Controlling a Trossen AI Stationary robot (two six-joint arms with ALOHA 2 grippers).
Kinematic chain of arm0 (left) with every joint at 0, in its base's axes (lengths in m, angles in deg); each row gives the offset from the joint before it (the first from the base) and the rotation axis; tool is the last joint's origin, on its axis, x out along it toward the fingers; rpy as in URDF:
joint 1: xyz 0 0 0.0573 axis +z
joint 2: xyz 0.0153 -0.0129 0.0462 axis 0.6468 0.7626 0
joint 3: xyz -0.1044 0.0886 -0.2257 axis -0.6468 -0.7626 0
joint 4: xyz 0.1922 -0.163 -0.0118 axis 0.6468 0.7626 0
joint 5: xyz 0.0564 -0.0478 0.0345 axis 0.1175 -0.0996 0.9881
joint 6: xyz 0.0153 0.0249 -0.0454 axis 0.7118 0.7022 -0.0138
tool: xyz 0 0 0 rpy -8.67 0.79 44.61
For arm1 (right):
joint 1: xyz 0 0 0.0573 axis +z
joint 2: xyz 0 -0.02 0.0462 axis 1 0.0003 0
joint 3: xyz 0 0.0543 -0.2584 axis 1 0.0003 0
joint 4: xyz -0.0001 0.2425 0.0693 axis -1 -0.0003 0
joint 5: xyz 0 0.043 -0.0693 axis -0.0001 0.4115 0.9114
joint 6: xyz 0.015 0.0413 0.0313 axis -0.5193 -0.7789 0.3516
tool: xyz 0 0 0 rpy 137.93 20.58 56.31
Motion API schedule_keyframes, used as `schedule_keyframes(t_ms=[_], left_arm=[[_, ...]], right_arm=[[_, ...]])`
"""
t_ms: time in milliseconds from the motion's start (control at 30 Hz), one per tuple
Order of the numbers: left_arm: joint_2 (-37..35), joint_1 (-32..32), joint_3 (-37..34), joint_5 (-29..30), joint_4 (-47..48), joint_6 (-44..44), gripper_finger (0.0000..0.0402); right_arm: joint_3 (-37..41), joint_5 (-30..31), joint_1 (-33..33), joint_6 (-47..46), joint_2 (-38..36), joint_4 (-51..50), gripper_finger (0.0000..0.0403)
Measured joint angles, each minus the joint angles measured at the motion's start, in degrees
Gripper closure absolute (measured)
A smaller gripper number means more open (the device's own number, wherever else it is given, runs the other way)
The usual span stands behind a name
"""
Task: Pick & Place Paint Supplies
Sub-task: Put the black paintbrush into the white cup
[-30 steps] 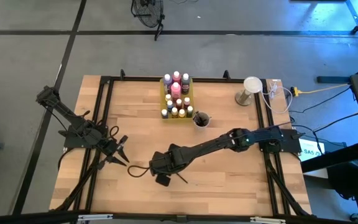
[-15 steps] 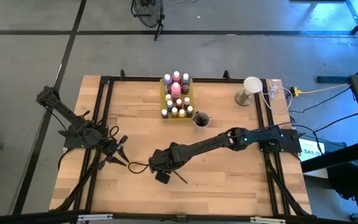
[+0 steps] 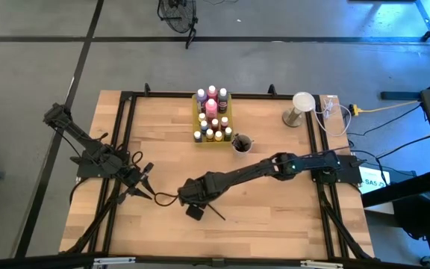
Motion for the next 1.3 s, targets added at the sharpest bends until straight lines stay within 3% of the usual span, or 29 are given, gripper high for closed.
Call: schedule_keyframes(t_ms=[800,1033,1300], left_arm=[[0.0,0.0,0.0,-1.1,0.3,-0.6,0.0322],[0.0,0.0,0.0,-1.1,0.3,-0.6,0.0324],[0.0,0.0,0.0,-1.1,0.3,-1.0,0.032]], right_arm=[[0.2,-4.8,-2.1,-4.9,0.1,-1.1,0.037],[0.2,-4.7,-2.1,-6.1,0.1,-1.8,0.0397],[0.2,-3.6,-2.0,-6.2,0.1,-2.0,0.0401]])
